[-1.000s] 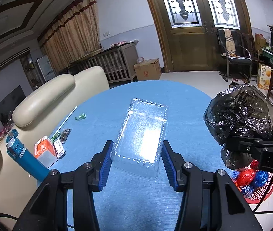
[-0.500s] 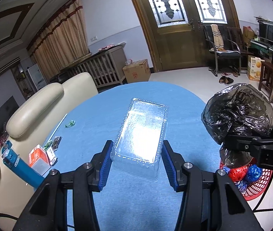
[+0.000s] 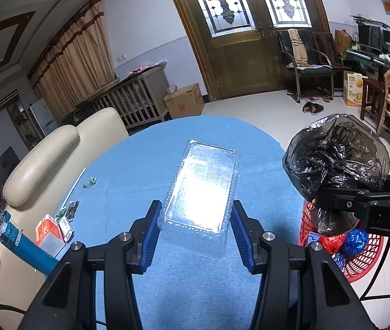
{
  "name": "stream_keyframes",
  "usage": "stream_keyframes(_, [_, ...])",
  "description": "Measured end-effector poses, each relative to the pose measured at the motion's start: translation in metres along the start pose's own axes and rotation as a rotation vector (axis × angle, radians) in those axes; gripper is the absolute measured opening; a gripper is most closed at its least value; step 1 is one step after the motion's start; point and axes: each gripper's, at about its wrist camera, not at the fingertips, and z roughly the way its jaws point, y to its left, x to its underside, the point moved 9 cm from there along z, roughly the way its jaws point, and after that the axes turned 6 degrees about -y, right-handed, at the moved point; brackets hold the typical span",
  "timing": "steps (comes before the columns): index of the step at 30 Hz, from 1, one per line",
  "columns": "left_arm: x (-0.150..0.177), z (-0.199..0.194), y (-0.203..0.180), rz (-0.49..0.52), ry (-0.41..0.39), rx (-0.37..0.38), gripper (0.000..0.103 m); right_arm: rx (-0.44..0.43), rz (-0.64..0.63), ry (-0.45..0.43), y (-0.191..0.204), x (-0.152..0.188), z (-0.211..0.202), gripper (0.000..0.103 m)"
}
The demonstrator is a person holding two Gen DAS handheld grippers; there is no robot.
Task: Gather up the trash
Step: 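Carry the black bag with the right gripper while the left gripper carries the clear box over the wastebasket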
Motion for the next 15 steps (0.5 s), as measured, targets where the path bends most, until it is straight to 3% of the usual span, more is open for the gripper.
stream_keyframes(15, [0.002, 0.003, -0.024, 0.035, 0.019, 0.064, 0.052, 0.032, 0.028, 0.005, -0.02, 0.006, -0.013, 0.043])
